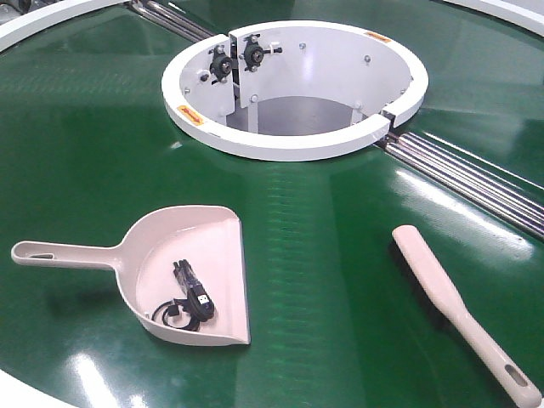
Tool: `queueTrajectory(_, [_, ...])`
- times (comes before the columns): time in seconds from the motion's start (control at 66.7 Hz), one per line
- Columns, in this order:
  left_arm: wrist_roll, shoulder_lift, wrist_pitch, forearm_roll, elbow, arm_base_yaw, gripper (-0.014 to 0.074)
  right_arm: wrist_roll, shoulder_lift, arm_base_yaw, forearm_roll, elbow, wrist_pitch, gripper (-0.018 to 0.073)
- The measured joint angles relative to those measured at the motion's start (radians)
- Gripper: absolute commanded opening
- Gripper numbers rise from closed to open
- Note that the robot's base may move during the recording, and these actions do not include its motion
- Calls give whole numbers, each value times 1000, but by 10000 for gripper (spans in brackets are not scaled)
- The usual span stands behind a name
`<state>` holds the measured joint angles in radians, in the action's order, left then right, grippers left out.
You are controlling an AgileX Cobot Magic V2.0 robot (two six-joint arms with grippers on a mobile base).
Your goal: Clean and inspect green conveyor with broom and dustpan
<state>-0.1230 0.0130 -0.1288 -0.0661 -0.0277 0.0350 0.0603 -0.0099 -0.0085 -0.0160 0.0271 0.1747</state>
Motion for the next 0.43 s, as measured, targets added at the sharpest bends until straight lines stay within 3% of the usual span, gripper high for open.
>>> queueTrajectory(0.435, [0,0,0,0,0,0,-7,0,0,0,0,0,0,-10])
